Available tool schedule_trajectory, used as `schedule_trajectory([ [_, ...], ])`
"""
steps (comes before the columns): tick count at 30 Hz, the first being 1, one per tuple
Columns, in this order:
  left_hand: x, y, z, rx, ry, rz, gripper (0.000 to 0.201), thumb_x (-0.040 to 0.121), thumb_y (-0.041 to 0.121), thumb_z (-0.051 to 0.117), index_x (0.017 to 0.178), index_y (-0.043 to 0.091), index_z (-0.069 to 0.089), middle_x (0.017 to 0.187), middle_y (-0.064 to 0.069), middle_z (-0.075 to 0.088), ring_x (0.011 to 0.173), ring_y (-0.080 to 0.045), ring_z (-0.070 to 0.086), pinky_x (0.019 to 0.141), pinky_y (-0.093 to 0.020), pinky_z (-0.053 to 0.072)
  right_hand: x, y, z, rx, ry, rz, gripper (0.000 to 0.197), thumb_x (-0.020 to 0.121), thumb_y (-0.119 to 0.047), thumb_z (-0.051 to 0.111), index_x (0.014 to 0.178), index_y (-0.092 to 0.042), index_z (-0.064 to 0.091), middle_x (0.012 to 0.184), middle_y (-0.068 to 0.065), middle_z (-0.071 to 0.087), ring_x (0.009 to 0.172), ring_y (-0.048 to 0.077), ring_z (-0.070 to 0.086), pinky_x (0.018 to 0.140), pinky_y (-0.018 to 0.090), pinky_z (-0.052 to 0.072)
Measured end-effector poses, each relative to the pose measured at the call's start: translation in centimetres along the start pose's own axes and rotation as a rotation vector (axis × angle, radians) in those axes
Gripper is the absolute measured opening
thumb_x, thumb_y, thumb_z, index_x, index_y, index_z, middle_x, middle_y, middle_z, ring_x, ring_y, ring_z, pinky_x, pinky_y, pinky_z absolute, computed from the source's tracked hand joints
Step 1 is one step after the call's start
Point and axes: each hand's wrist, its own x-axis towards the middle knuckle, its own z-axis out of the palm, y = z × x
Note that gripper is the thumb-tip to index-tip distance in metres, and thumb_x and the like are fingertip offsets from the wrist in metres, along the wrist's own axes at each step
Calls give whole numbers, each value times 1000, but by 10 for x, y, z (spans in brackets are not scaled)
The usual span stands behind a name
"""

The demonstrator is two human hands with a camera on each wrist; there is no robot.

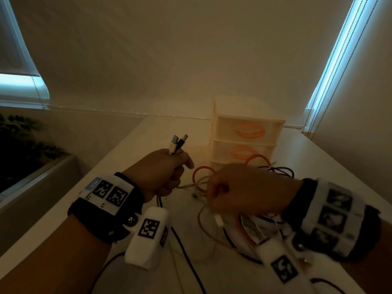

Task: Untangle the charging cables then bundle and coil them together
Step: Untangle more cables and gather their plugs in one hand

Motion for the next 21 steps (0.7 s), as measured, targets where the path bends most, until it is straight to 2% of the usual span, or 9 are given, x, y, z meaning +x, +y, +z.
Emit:
schedule_trajectory([
  [3,-3,3,-1,-57,-131,125,37,106,33,38,111,5,61,57,1,23,47,-13,15,40,-20,17,-5,14,-24,525,310,168,25,88,-16,64,63,-14,62,53,-8,54,47,9,47,46,24,36],
  [6,-7,4,5,-9,-228,225,37,102,35,42,106,5,63,60,-2,22,49,-15,14,41,-22,17,-6,16,-34,935,451,177,17,88,-15,63,72,-10,58,68,7,52,60,18,50,56,32,42],
  [9,-7,4,10,12,-142,290,33,103,34,43,84,9,54,59,-3,24,48,-15,17,41,-22,18,-4,2,-29,1177,541,66,16,95,-19,62,87,-5,60,82,11,57,70,24,59,60,33,51],
  [11,-4,5,7,-160,-56,280,33,105,31,40,78,13,49,59,-1,24,46,-14,16,40,-19,17,0,-3,-14,1305,477,13,23,91,-25,69,100,-5,61,97,13,63,83,30,68,72,40,59],
  [13,-2,6,1,-344,-8,267,33,105,31,38,77,16,48,57,1,22,44,-11,15,39,-16,16,4,-2,10,1088,282,30,47,79,-35,81,117,-20,59,115,5,64,100,28,69,84,43,59],
  [14,-1,6,-2,-412,6,265,33,105,31,37,77,16,48,57,2,21,44,-11,14,39,-16,14,6,0,21,773,143,56,58,75,-41,82,125,-29,56,123,-2,60,107,22,66,88,40,58],
  [17,3,4,-9,-521,38,272,34,105,31,36,76,17,48,56,4,19,43,-10,13,39,-14,13,7,8,38,-136,-128,-35,46,86,-43,71,127,-26,59,126,-3,59,112,20,60,93,36,51],
  [19,4,4,-14,-564,75,277,36,107,29,34,76,17,49,55,5,20,41,-9,14,37,-13,15,4,18,35,-156,-126,-5,34,88,-51,64,107,-24,71,109,-1,64,97,20,63,87,43,53],
  [21,4,7,-24,-609,126,293,36,107,29,32,77,17,48,52,6,20,38,-8,16,36,-12,16,-1,31,28,-116,-111,91,41,86,-61,60,93,-23,73,98,0,67,86,18,64,81,44,54],
])
